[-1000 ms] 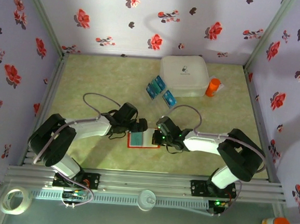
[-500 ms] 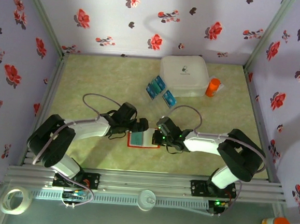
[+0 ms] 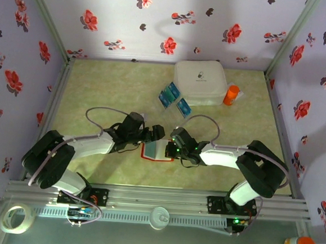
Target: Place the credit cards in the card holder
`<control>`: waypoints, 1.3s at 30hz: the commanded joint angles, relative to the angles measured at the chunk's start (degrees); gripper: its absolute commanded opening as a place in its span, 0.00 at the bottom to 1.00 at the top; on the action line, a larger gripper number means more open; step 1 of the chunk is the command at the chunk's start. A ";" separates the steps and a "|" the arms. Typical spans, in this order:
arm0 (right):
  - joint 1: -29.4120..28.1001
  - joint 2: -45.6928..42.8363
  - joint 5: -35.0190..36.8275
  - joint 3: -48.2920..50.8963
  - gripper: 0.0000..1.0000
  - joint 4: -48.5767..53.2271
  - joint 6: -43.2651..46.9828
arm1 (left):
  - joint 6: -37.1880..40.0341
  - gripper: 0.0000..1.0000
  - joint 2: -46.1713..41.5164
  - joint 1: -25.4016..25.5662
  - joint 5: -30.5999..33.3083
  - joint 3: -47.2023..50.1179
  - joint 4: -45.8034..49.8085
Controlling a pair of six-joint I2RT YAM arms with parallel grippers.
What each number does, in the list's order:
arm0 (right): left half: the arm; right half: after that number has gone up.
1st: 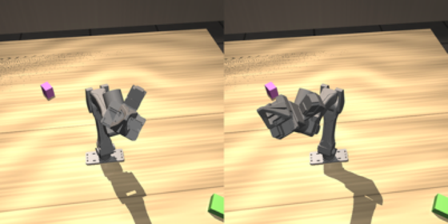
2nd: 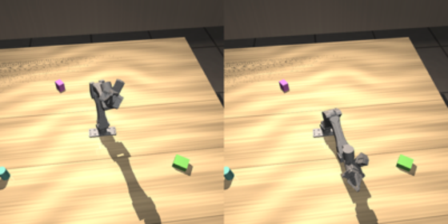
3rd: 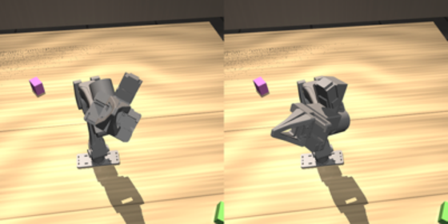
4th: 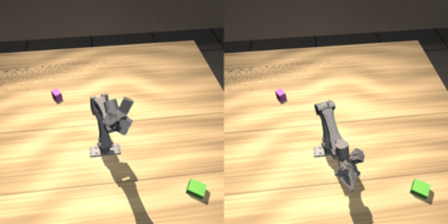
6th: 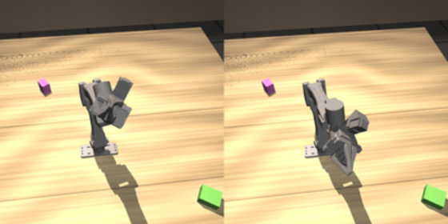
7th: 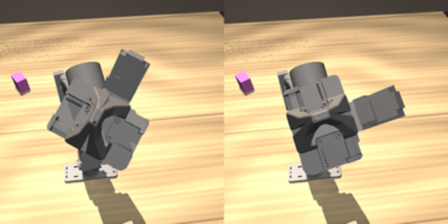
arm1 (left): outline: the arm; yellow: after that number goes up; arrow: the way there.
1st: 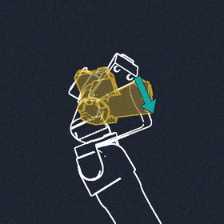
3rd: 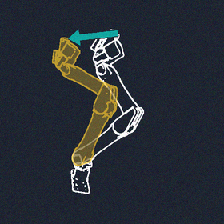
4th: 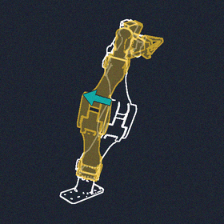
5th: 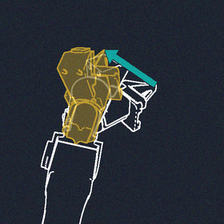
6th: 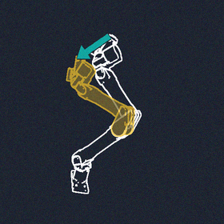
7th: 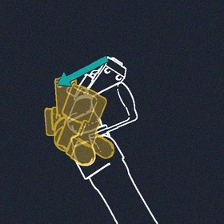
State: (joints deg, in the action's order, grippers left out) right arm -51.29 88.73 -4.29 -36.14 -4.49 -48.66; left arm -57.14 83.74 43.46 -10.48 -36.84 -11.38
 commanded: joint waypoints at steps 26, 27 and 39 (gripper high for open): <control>6.19 -11.85 1.22 -4.20 0.32 19.01 5.60 | -0.89 1.00 -2.02 0.68 -1.30 -0.59 -2.17; 6.12 -11.20 0.83 -4.57 0.32 18.50 5.75 | -0.83 1.00 -2.01 0.66 -1.30 -0.60 -2.05; 8.18 -5.36 -1.44 -4.07 0.00 14.09 5.86 | -0.16 1.00 -2.87 0.68 -1.12 -1.52 -0.06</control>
State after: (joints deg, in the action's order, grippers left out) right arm -44.07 83.07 -4.84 -40.77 12.23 -42.85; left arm -58.37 82.52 43.77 -11.18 -36.80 -12.62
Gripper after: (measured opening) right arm 0.052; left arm 0.998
